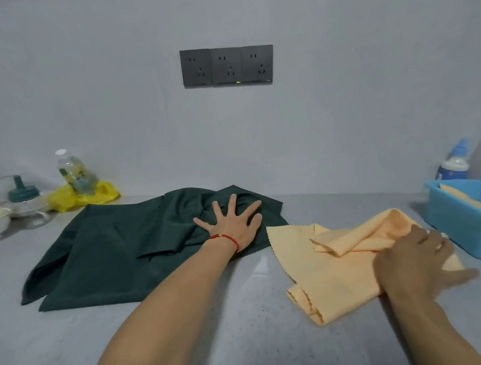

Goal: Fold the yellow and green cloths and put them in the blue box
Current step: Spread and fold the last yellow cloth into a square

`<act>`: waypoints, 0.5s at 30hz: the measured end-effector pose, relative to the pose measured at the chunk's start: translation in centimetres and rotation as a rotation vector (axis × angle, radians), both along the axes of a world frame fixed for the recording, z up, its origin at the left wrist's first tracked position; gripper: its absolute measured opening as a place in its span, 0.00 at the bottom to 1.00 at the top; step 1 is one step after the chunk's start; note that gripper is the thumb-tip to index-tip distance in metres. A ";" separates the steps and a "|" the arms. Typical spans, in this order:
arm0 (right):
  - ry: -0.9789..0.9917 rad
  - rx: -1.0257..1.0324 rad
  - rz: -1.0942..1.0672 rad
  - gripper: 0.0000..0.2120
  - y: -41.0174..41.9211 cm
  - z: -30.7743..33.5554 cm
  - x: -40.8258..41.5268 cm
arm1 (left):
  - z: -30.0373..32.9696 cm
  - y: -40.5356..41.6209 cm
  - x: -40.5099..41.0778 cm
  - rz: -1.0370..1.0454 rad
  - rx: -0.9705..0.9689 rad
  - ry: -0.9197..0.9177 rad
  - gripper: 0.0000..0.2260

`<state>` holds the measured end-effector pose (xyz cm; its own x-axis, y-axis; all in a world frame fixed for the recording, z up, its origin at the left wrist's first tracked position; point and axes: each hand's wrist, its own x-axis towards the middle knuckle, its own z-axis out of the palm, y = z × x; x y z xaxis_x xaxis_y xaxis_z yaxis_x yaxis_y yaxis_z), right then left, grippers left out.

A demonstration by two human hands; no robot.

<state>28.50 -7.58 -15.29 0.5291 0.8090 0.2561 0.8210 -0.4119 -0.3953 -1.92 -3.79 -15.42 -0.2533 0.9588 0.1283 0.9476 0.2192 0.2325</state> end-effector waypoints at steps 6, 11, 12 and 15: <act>-0.121 -0.207 0.351 0.32 1.5 -2.0 -2.3 | -1.9 4.1 -0.1 -0.072 -0.139 0.080 0.21; -0.176 -0.161 0.350 0.27 1.3 -2.0 -2.3 | -1.7 3.1 -7.7 -0.092 -0.138 0.012 0.18; -0.190 -0.149 0.341 0.26 1.1 -1.9 -2.5 | -1.9 2.3 -9.7 -0.075 -0.136 0.024 0.18; -0.230 -0.107 0.332 0.24 0.7 -2.1 -3.0 | -2.1 -0.5 -15.5 0.041 -0.141 0.071 0.18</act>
<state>25.50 -6.87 -17.35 0.1734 0.9546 0.2424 0.9781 -0.1383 -0.1553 -17.38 -4.30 -17.52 -0.2876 0.9577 0.0125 0.9502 0.2836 0.1293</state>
